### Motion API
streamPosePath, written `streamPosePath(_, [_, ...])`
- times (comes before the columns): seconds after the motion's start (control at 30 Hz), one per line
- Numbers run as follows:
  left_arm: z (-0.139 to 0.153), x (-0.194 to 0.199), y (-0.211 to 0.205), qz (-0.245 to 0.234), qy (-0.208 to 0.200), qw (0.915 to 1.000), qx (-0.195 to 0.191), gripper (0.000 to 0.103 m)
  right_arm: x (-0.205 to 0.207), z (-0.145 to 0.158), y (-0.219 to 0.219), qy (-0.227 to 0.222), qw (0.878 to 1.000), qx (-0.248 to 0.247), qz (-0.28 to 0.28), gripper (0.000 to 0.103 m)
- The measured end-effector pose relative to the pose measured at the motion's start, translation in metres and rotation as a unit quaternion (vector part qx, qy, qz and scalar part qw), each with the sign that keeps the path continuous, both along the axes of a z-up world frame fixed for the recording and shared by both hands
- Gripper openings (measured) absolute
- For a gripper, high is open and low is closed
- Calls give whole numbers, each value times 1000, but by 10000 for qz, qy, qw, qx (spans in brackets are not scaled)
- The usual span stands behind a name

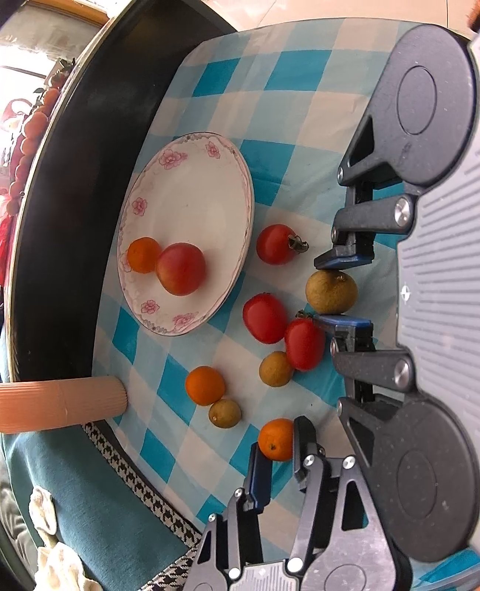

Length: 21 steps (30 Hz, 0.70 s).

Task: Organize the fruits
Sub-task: 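Lift and carry brown fruit in right gripper while left gripper carries mandarin over plate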

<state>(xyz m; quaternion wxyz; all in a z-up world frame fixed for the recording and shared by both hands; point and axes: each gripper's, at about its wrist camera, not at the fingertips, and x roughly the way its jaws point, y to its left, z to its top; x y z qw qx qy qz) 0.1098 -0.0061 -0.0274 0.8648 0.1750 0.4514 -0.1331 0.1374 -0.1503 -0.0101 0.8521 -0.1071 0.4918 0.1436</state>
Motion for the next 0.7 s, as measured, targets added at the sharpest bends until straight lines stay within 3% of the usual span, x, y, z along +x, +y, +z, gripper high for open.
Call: streamPosePath(0.7, [17,2,-12,-118,-191,9997,122,40,1,20,8,-338,9994,-72,91,42])
